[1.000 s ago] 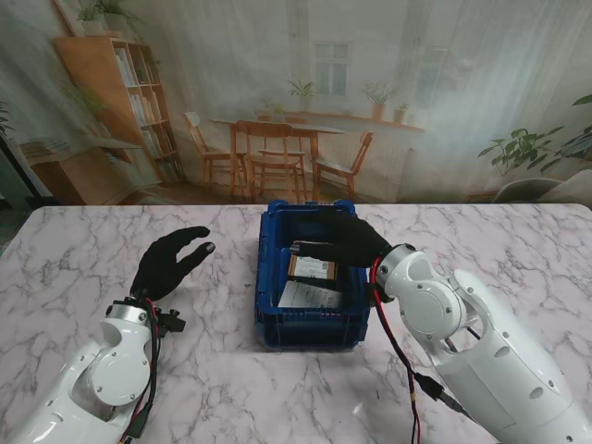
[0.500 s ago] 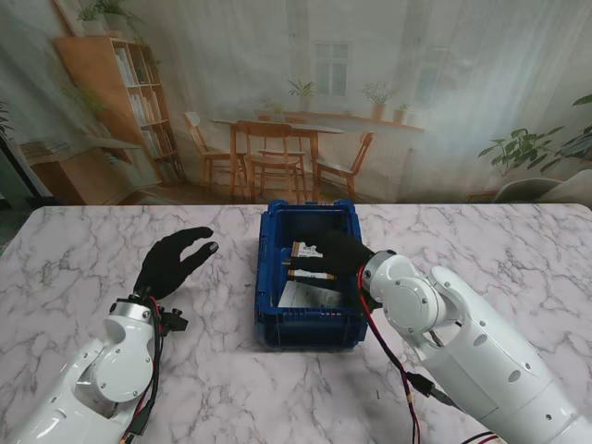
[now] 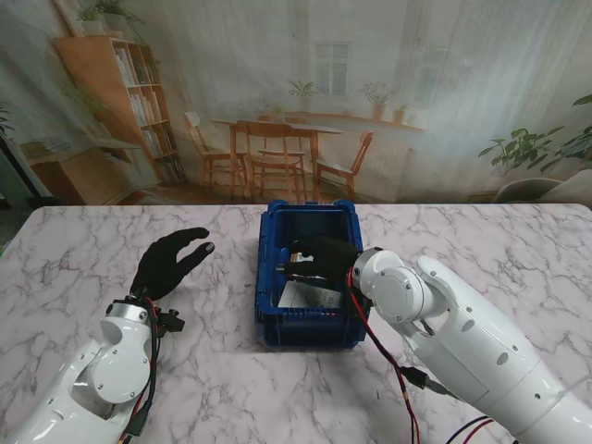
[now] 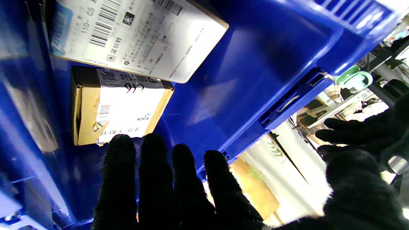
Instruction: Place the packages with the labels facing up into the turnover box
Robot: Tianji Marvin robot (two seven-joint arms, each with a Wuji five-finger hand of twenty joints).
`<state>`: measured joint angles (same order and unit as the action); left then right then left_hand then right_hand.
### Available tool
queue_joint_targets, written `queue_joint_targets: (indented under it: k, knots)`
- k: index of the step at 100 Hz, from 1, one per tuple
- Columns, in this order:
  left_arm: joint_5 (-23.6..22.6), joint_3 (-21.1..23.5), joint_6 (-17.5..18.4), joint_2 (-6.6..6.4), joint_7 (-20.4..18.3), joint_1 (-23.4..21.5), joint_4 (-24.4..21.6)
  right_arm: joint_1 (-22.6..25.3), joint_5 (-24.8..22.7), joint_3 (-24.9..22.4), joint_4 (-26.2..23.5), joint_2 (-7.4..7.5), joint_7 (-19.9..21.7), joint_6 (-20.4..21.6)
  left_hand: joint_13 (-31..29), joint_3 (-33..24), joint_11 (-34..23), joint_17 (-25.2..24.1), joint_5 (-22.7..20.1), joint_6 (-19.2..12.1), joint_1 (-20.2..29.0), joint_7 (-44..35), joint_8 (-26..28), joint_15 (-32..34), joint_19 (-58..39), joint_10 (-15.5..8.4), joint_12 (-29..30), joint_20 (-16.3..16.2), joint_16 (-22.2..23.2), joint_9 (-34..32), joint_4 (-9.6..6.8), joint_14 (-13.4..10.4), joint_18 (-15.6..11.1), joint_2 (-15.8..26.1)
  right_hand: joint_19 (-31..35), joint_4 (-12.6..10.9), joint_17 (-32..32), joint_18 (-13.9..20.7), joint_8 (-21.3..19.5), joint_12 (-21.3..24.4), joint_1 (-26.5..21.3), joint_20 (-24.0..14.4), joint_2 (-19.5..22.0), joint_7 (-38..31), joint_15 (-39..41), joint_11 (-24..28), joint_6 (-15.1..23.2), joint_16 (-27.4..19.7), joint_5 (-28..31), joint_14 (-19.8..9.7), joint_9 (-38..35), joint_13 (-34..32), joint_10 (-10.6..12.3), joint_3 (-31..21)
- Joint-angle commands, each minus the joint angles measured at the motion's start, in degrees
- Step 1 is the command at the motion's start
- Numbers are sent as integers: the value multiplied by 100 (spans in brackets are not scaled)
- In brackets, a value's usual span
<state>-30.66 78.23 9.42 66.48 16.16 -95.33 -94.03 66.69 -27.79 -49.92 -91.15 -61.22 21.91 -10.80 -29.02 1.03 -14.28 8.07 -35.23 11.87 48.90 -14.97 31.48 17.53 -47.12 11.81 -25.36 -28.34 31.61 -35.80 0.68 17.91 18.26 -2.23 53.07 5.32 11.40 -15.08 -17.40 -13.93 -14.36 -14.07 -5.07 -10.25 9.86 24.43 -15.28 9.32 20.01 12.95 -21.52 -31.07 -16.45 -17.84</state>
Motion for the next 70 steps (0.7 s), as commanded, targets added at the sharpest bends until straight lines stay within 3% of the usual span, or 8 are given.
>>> queue_joint_targets:
  k: [1,70]
  knots:
    - [-11,1,20,6,-48,-22,-9,-76,-19,30,-25,29,97,-72,-55,71,-13,-93,-184,60,142,-11,1,50,10,-29,-38,-88,33,-107,-25,-9,97,248,-68,-111,-16,151,-121,50,276,89,234,-97,-163,-132,-144,-116,73,38,-29,17,-81,128]
    - [-58,9,49,0,-37,-10,36,-664,243,695,796,-26,213,-172,-48,67,-3,-94,-187,48,148,-9,1,42,25,-26,-37,-104,31,-114,-26,-10,96,255,-331,-132,-205,265,-224,45,334,258,370,-92,-127,-149,-33,-96,-124,-155,-4,108,92,244]
